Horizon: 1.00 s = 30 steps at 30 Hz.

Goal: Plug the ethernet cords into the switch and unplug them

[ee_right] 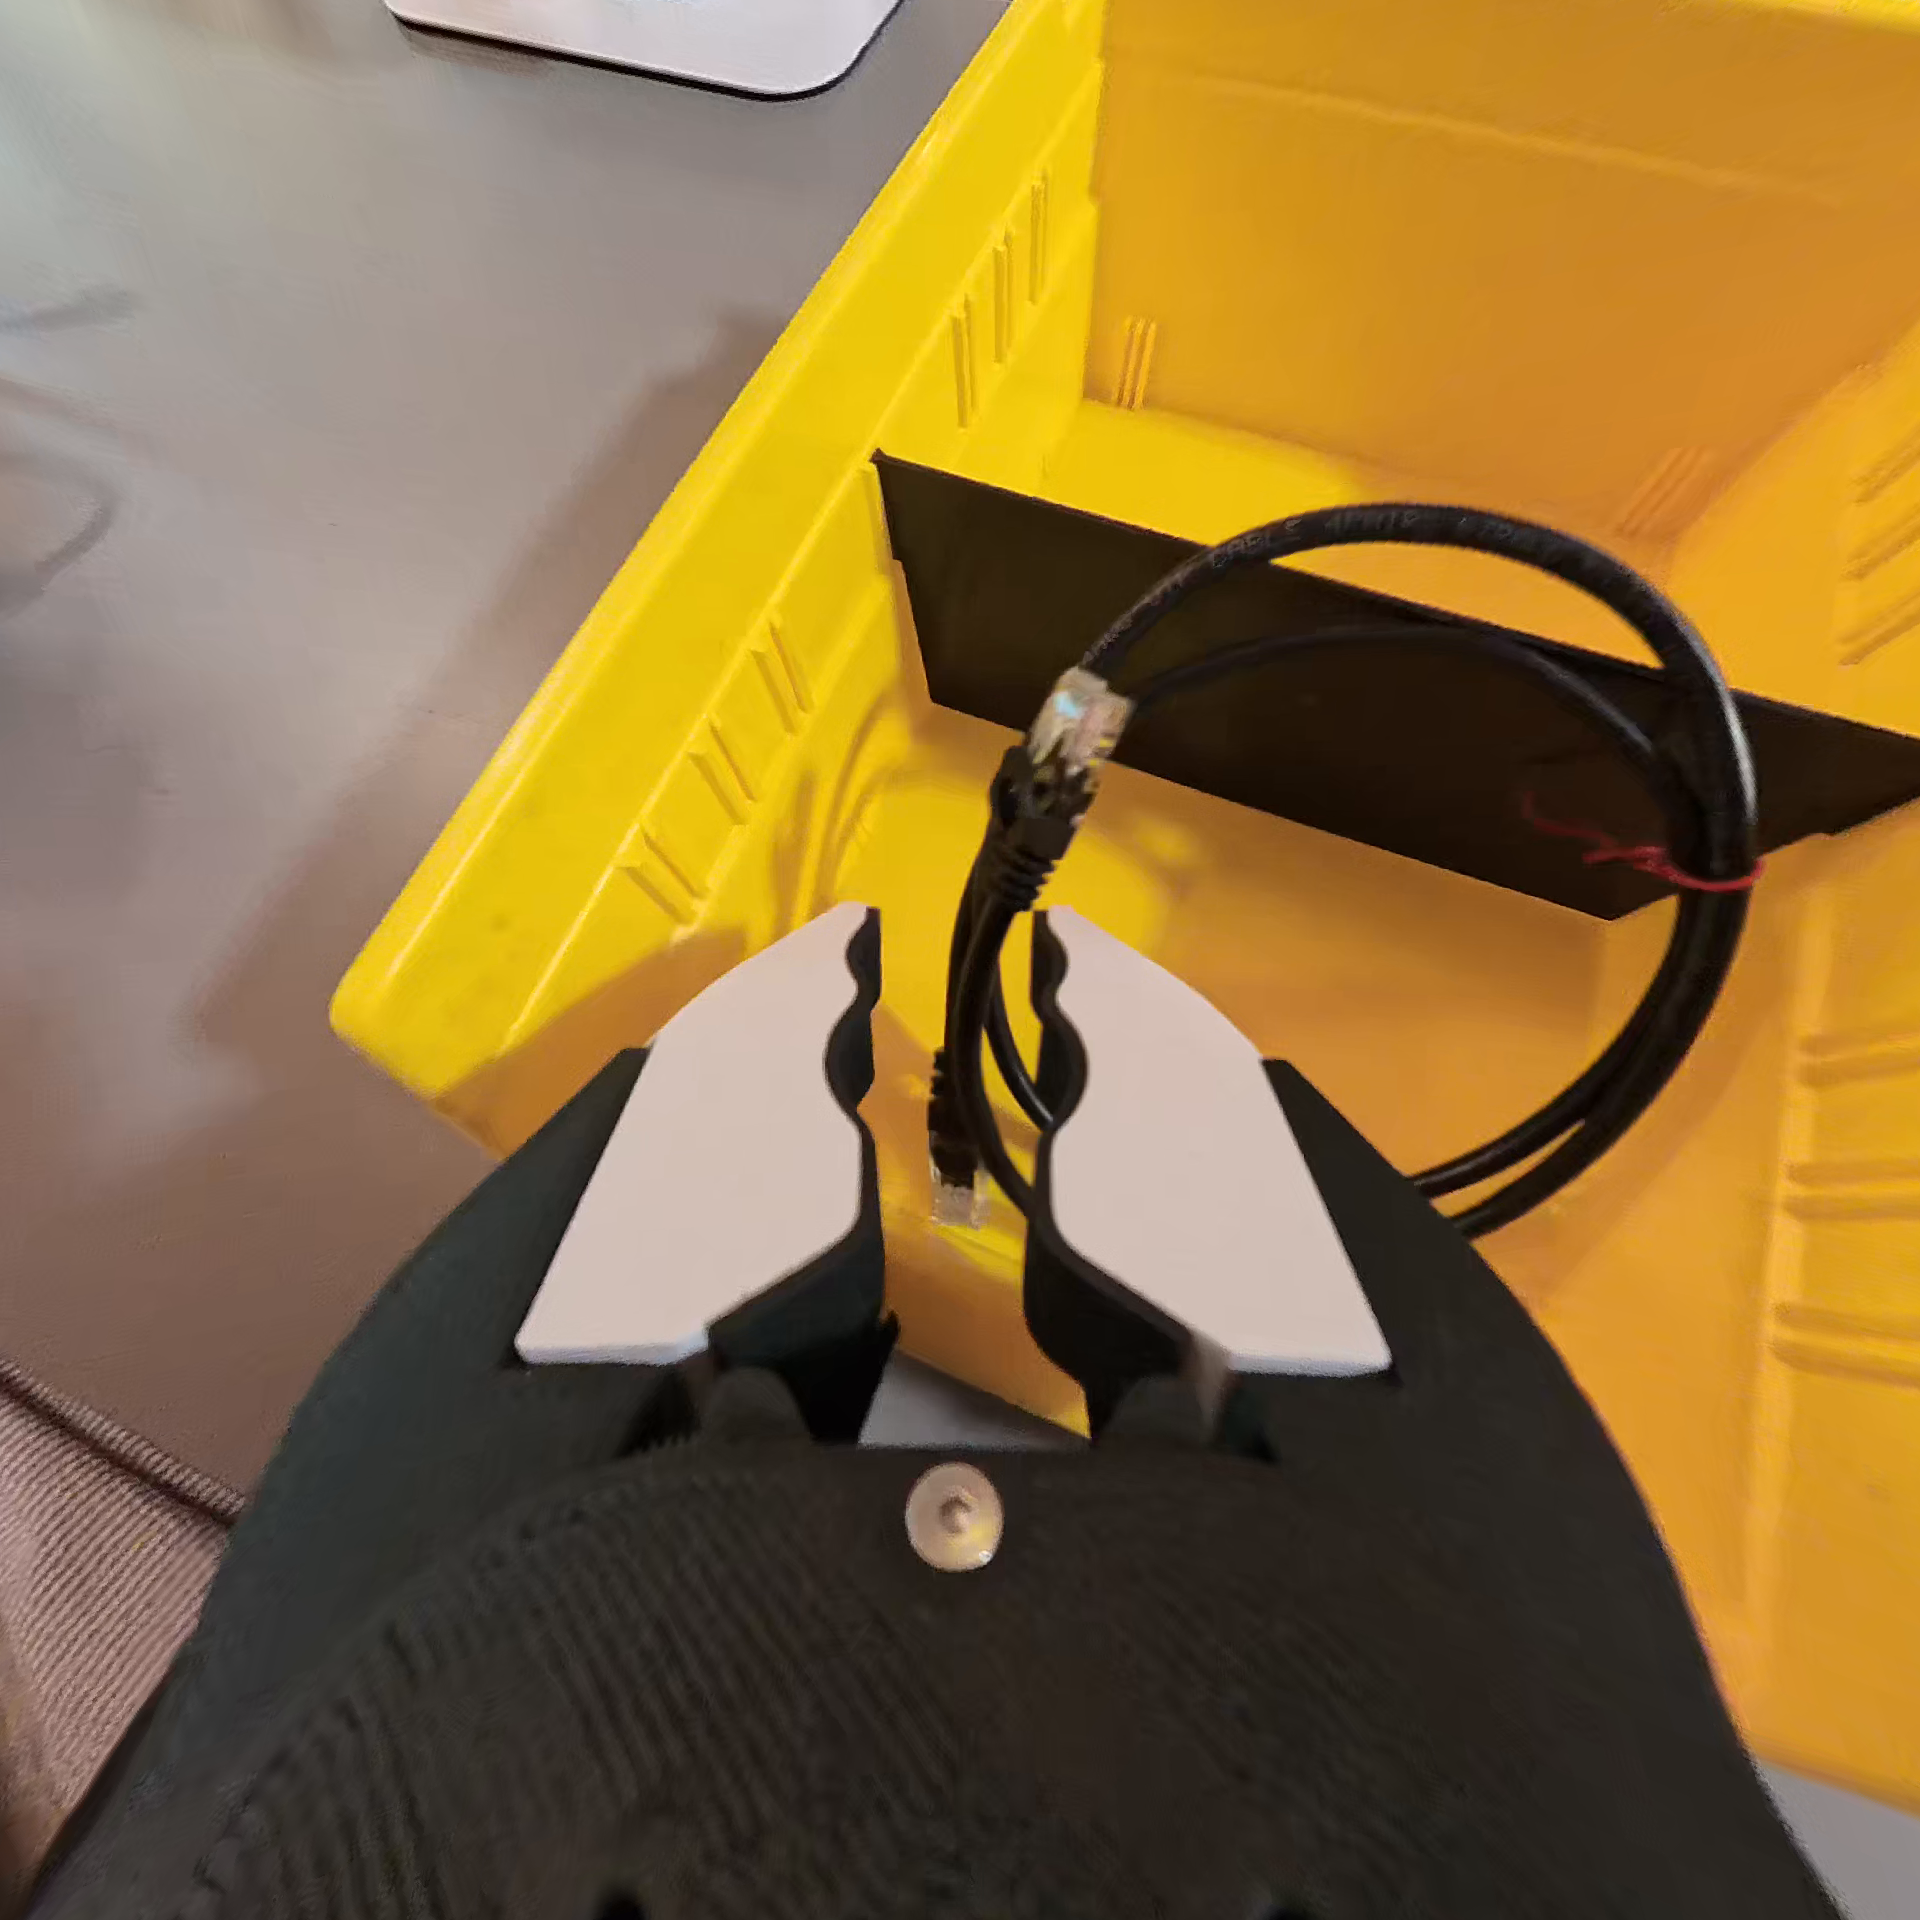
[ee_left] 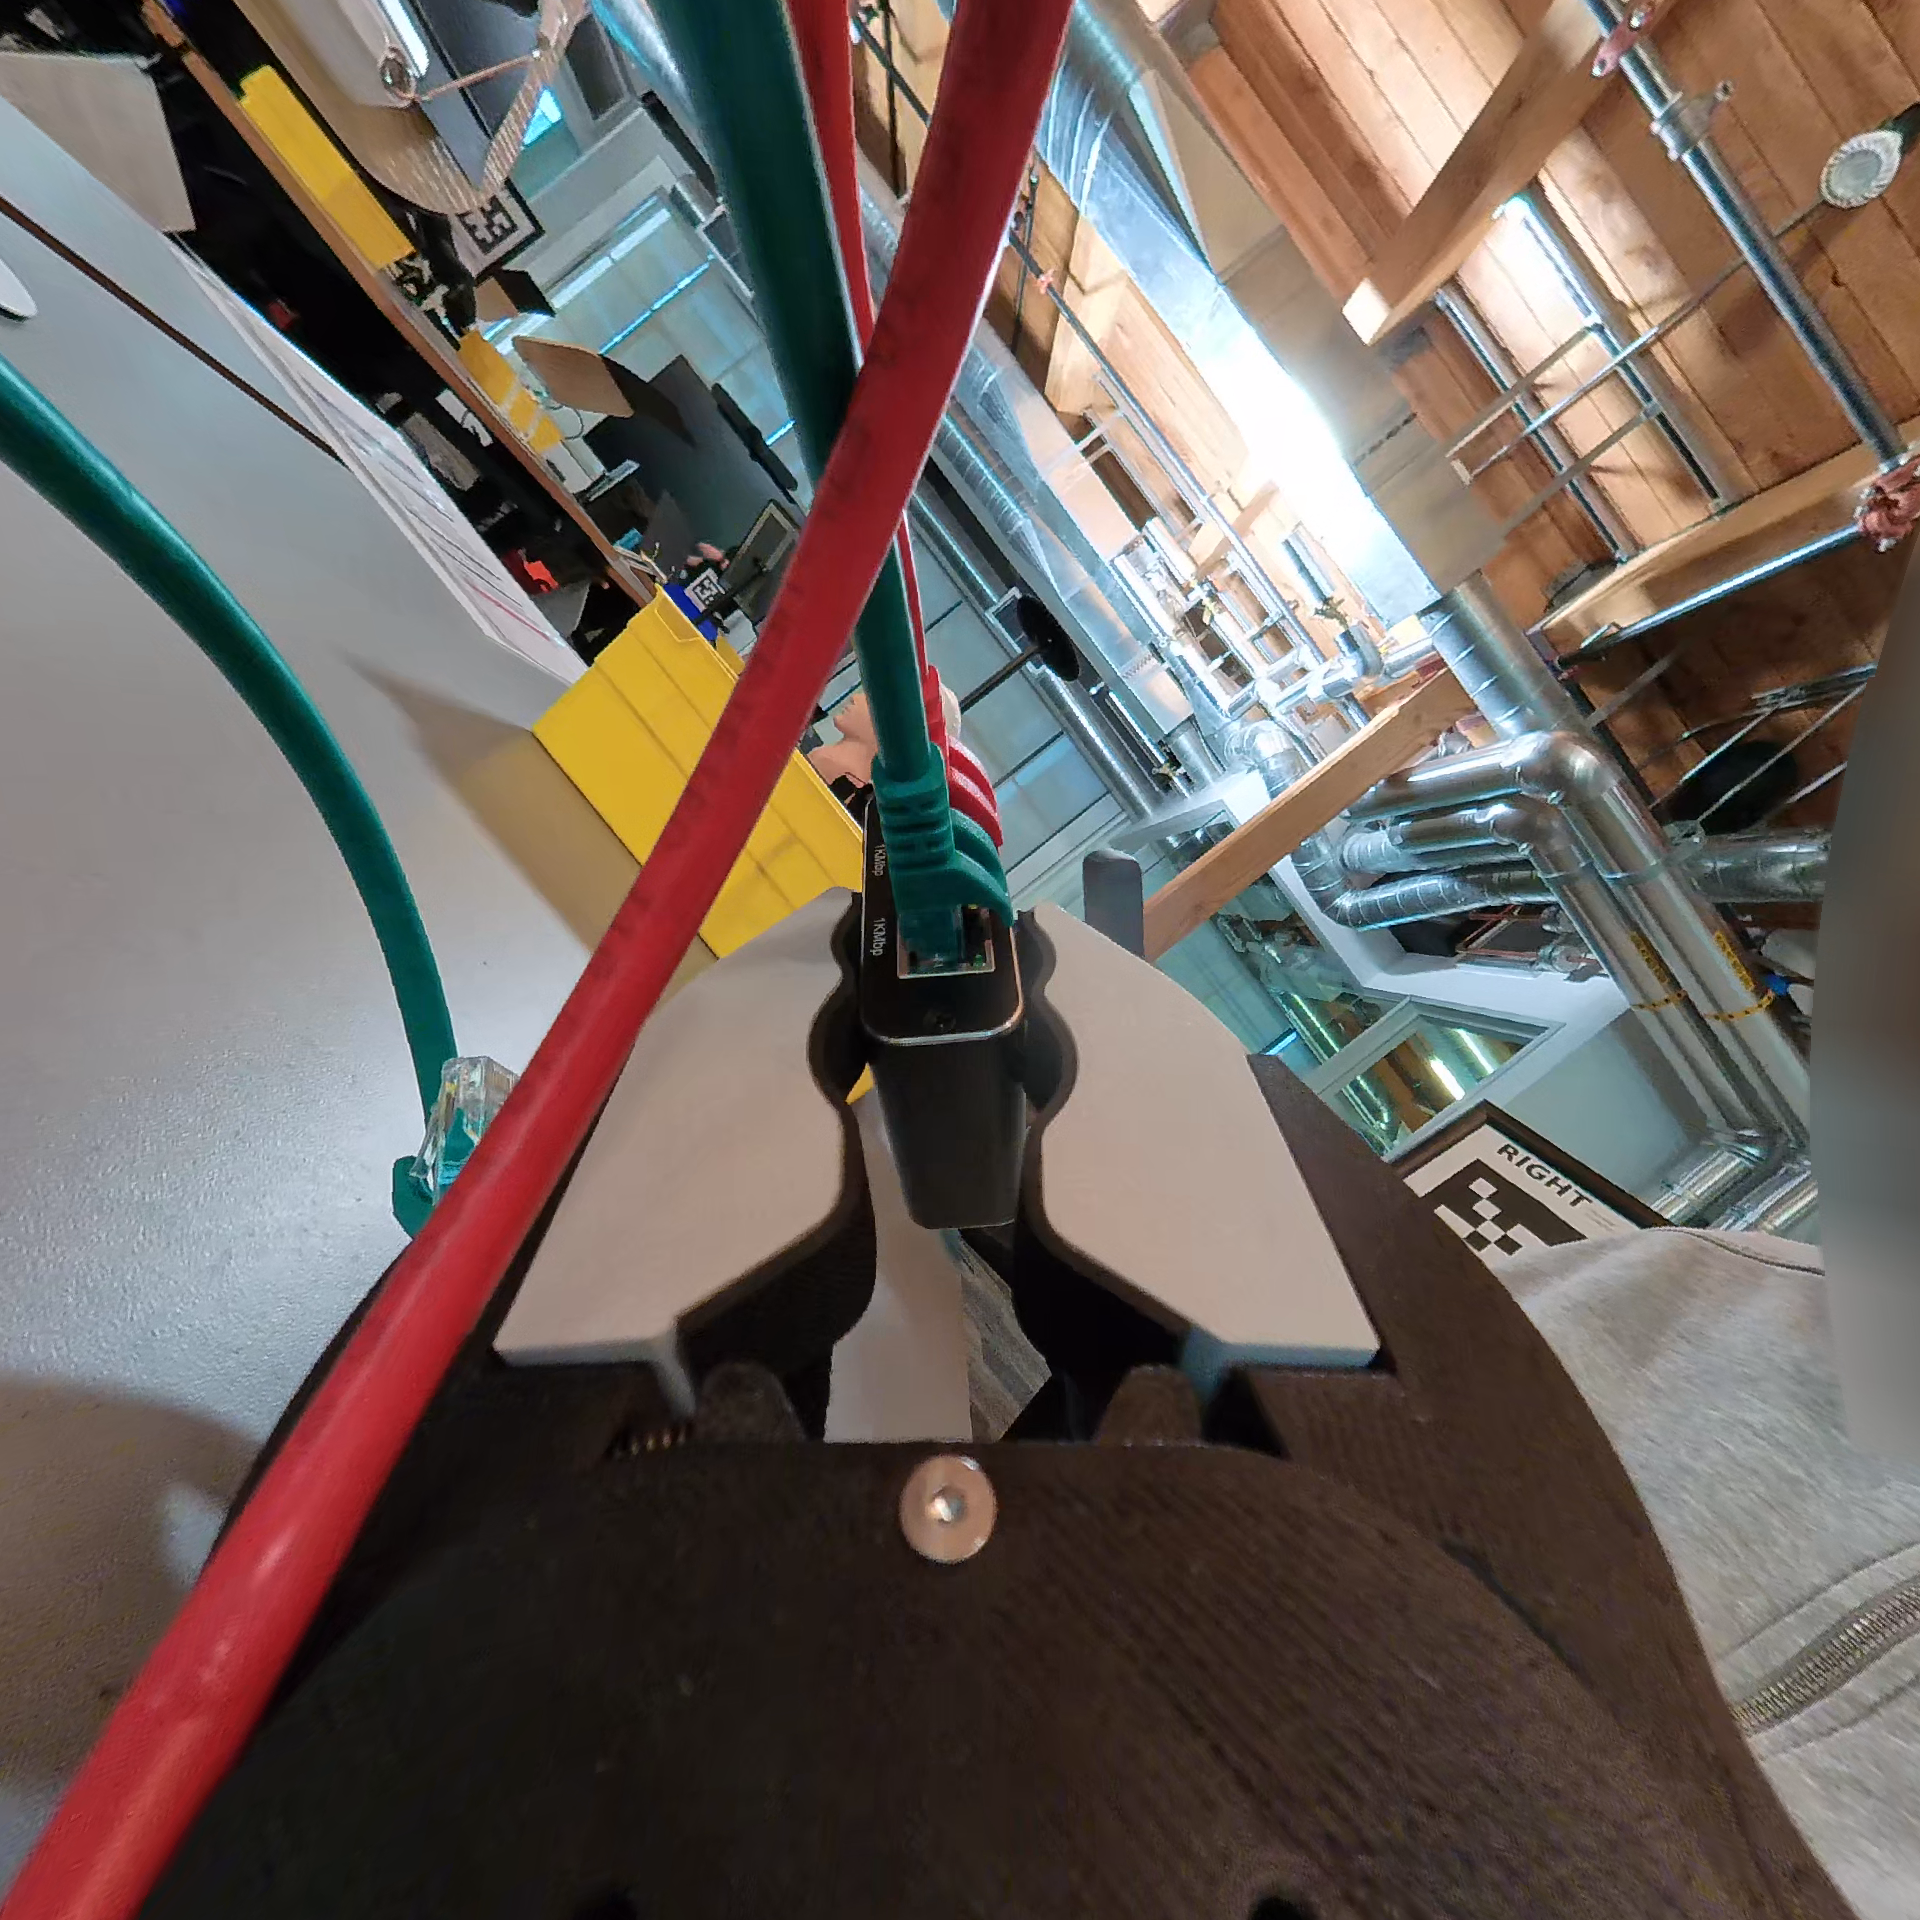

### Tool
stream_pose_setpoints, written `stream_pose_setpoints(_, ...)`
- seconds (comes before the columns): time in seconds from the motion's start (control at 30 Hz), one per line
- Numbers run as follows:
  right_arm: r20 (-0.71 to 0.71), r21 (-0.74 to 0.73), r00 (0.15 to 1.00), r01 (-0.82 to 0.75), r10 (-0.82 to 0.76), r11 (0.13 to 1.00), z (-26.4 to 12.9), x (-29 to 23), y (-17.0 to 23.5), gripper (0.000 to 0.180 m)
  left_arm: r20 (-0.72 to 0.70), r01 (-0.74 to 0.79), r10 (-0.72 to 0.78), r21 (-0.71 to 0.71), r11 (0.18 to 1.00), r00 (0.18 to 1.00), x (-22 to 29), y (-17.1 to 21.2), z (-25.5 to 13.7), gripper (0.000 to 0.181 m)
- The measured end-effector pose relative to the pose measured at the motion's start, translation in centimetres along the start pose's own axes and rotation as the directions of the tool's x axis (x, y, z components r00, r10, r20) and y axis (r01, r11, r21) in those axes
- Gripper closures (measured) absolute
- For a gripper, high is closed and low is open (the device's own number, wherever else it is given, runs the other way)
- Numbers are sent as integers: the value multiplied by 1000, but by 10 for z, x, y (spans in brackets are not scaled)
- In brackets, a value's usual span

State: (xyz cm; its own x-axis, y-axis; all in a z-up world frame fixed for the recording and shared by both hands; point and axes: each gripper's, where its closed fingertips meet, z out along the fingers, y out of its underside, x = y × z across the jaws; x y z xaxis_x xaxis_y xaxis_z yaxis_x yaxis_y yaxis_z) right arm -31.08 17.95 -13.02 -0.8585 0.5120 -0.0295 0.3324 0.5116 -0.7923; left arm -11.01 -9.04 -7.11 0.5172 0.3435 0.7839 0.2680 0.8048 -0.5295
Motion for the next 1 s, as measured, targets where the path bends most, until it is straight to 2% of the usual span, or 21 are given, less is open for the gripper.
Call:
stream_pose_setpoints(0.23,-72,69,997,36,-31,997,-15,17,-10,153,1,5,-5,-3,1000,1000,-1,2,1,155)
stream_pose_setpoints(0.37,-99,251,994,72,-49,965,-34,16,-37,159,-3,10,-10,-5,1000,1000,-1,3,1,155)
stream_pose_setpoints(0.43,-122,389,987,143,-103,910,-52,2,-61,162,-6,15,-15,-4,1000,1000,0,3,1,155)
stream_pose_setpoints(0.53,-153,569,962,274,-228,775,-78,-47,-94,167,-8,20,-20,-12,1000,1000,-1,5,2,155)
stream_pose_setpoints(0.6,-151,650,935,339,-321,680,-87,-93,-109,171,-11,24,-24,-31,999,1000,0,9,4,155)
stream_pose_setpoints(0.67,-101,687,909,358,-404,632,-81,-141,-113,172,-2,2,-3,-93,996,1000,1,18,8,155)
stream_pose_setpoints(0.73,28,681,887,320,-460,659,-62,-186,-105,170,1,-35,36,-182,983,999,3,31,14,155)
stream_pose_setpoints(0.83,252,614,853,223,-456,757,-33,-231,-85,162,-19,-85,84,-344,935,996,8,58,21,156)
stream_pose_setpoints(1.0,562,407,782,21,-269,913,-3,-262,-63,142,-82,-152,128,-573,805,988,15,106,25,156)
